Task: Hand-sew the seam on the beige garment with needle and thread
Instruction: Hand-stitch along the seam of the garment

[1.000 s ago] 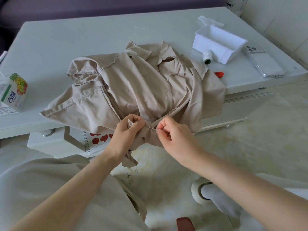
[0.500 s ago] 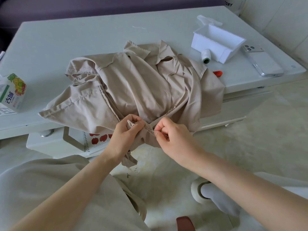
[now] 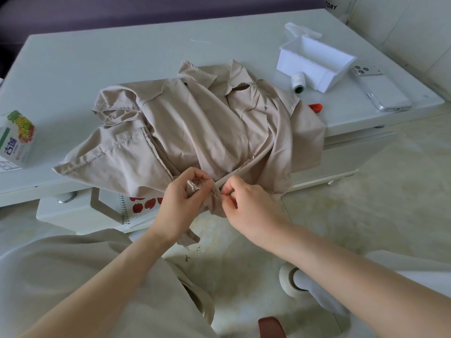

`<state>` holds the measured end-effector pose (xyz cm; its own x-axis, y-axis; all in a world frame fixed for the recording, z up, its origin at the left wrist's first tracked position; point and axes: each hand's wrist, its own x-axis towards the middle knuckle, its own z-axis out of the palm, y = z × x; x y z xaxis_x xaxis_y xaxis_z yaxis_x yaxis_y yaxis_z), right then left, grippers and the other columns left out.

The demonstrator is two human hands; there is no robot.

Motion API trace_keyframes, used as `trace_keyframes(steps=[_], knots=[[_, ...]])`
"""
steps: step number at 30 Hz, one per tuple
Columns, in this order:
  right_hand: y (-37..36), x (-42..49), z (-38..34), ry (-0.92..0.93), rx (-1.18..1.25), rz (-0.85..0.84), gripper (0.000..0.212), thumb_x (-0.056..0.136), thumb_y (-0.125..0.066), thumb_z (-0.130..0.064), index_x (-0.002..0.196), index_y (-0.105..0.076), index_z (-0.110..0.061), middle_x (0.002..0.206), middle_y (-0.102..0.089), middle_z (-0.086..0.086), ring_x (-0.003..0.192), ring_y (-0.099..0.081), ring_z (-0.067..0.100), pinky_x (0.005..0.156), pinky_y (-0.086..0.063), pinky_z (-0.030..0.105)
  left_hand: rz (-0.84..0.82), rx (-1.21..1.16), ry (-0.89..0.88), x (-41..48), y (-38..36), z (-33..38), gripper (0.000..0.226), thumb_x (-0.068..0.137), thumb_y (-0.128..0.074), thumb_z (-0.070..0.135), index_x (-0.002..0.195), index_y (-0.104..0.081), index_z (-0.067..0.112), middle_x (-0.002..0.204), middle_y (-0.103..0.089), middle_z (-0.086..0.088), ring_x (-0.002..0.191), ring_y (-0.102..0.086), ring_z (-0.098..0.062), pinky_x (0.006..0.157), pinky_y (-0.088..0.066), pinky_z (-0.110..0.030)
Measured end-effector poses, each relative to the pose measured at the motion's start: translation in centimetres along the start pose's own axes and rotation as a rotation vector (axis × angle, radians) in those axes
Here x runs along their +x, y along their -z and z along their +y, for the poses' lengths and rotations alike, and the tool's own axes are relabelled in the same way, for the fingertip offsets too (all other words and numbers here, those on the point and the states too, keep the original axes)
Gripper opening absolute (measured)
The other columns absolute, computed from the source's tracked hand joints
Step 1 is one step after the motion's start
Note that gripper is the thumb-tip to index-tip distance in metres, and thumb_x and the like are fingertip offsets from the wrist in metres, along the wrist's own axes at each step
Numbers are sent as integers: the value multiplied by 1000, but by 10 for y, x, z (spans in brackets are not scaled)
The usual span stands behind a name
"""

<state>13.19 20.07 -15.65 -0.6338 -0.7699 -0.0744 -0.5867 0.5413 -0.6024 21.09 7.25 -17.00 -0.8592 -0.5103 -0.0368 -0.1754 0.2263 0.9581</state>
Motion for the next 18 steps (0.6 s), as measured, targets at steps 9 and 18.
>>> trace_keyframes(steps=[9,18], knots=[[-3,7,-10,-22,33,15,12,97,-41,-20,101,-47,-10,80,-64,8,78,-60,27,59,-36,32,-36,8,-22,-6,-5,6,11,95,-54,19,85,-59,22,69,-57,-32,54,-49,-54,43,-45,-43],[-3,4,-8,37,-51,123,10,99,-38,-22,92,-33,-18,75,-60,4,73,-62,28,55,-31,29,27,49,-5,-3,-7,0,11,92,-57,24,92,-57,13,67,-52,-33,59,-52,-50,47,-47,-38]])
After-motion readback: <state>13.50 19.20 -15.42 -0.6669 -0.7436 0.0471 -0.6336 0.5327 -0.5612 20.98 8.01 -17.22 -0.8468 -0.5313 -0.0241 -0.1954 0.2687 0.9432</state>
